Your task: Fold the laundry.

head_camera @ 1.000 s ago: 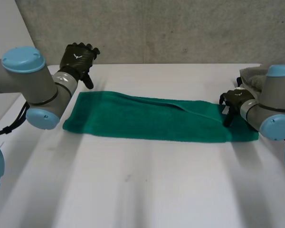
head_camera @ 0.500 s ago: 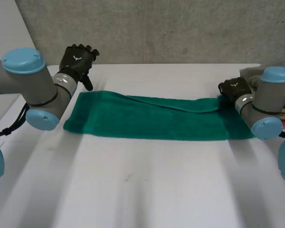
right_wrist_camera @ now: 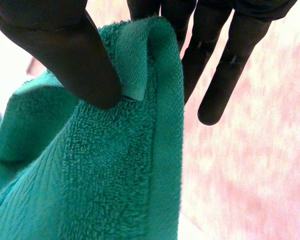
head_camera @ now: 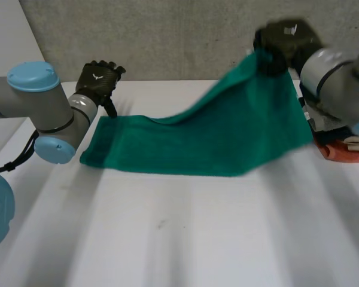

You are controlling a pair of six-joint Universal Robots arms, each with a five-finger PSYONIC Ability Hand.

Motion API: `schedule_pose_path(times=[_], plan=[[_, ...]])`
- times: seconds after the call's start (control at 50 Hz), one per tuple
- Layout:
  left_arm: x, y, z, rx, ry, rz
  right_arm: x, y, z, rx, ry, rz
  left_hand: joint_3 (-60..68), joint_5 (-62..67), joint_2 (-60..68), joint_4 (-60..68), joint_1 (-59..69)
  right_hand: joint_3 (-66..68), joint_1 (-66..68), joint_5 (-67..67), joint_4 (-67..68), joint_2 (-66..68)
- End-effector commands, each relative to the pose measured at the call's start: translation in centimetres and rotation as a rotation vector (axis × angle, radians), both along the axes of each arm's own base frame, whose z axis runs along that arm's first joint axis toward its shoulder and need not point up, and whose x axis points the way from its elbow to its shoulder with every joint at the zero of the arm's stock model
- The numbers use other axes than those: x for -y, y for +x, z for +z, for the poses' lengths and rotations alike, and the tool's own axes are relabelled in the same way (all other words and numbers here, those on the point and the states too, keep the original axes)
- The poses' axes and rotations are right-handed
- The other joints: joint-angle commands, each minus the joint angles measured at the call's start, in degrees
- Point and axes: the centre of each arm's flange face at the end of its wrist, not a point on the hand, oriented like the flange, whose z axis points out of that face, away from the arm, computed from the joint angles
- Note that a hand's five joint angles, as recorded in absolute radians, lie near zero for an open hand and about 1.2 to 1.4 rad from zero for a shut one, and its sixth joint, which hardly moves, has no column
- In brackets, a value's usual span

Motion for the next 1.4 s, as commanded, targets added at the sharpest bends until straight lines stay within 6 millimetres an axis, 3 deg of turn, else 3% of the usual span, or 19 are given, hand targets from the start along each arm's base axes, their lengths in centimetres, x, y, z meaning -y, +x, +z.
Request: schedule_pose_path(times=[0.02,0.24,0.26,0.28,0.3,0.32,0.42,0.48,0.56,0.58,0.64,0.66,0.74,0.84,0.94,1.02,1.26,1.36,1.4], plan=[[-0.3,-0.6,-1.7,0.023,0.074,-0.016,-5.2,-0.1,6.9,0.139,-0.093,0.073,-1.96,-2.69,-1.53,-1.56,-1.71,12.05,16.42,13.87,11.64,13.10],[-1.4,-3.1,-2.2,0.007,0.081,-0.070,-12.9,-1.9,13.3,0.345,-0.106,0.222,-1.96,-2.69,-1.53,-1.56,-1.71,12.05,16.42,13.87,11.64,13.10],[-1.5,-3.3,-2.3,0.005,0.088,-0.076,-13.1,-2.1,13.6,0.358,-0.105,0.227,5.38,4.65,5.81,5.79,5.63,12.05,16.42,13.87,11.64,13.10],[-1.9,-3.7,-2.4,0.003,0.102,-0.080,-13.0,-2.4,13.6,0.378,-0.095,0.226,38.95,38.22,39.38,39.36,39.21,12.05,16.42,13.87,11.64,13.10],[-2.0,-3.8,-2.3,0.001,0.109,-0.077,-12.5,-2.6,13.5,0.384,-0.090,0.215,60.11,59.38,60.54,60.51,60.36,12.05,16.42,13.87,11.64,13.10],[-2.1,-3.8,-2.4,0.002,0.116,-0.073,-11.9,-2.8,13.2,0.387,-0.086,0.201,67.96,67.23,68.39,68.36,68.21,12.05,16.42,13.87,11.64,13.10],[-0.5,-0.8,-0.7,-0.014,0.103,0.062,-6.5,-4.5,10.1,0.370,-0.033,0.079,68.04,67.31,68.47,68.44,68.29,12.05,16.42,13.87,11.64,13.10],[1.0,1.9,2.1,-0.054,0.025,0.158,-2.8,-5.2,6.7,0.332,0.036,-0.003,68.04,67.31,68.47,68.44,68.29,12.05,16.42,13.87,11.64,13.10],[2.2,3.8,7.9,-0.158,-0.168,0.173,1.5,-5.7,3.3,0.272,0.057,-0.087,68.04,67.31,68.47,68.44,68.29,12.05,16.42,13.87,11.64,13.10],[2.1,4.0,10.7,-0.211,-0.262,0.163,3.0,-5.9,2.9,0.265,0.034,-0.125,68.04,67.31,68.47,68.44,68.29,12.05,16.42,13.87,11.64,13.10],[1.3,4.2,15.2,-0.304,-0.403,0.145,5.0,-5.7,2.9,0.266,-0.028,-0.181,68.04,67.31,68.47,68.44,68.29,12.05,16.42,13.87,11.64,13.10],[0.7,4.5,17.9,-0.355,-0.484,0.145,6.0,-5.4,3.6,0.283,-0.081,-0.210,68.04,67.31,68.47,68.44,68.29,12.05,16.42,13.87,11.64,13.10],[-1.5,5.4,23.5,-0.445,-0.657,0.176,7.2,-4.6,6.1,0.356,-0.227,-0.237,68.04,67.31,68.47,68.44,68.29,12.05,16.42,13.87,11.64,13.10],[-3.5,6.1,25.8,-0.453,-0.705,0.207,7.5,-3.9,8.5,0.446,-0.378,-0.218,68.04,67.31,68.47,68.44,68.29,12.05,16.42,13.87,11.64,13.10],[-4.0,6.6,22.8,-0.394,-0.594,0.230,7.4,-3.6,6.8,0.426,-0.334,-0.209,68.04,67.31,68.47,68.44,68.29,12.05,16.42,13.87,11.64,13.10],[-4.0,6.8,17.6,-0.309,-0.447,0.244,7.2,-3.6,3.0,0.359,-0.189,-0.195,68.04,67.31,68.47,68.44,68.29,12.05,16.42,13.87,11.64,13.10],[-5.2,5.9,-2.3,0.110,0.027,0.094,4.0,-4.2,-14.6,-0.067,0.304,-0.167,68.04,67.31,68.47,68.44,68.29,12.05,16.42,13.87,11.64,13.10],[-5.0,7.6,-5.8,0.274,0.147,0.133,3.8,-5.2,-17.0,-0.141,0.344,-0.182,68.04,67.31,68.47,68.44,68.29,12.05,16.42,13.87,11.64,13.10],[-4.8,8.3,-5.9,0.310,0.181,0.157,3.9,-5.7,-17.1,-0.131,0.356,-0.201,50.20,49.47,50.64,50.61,50.46,12.05,16.42,13.87,11.64,13.10]])
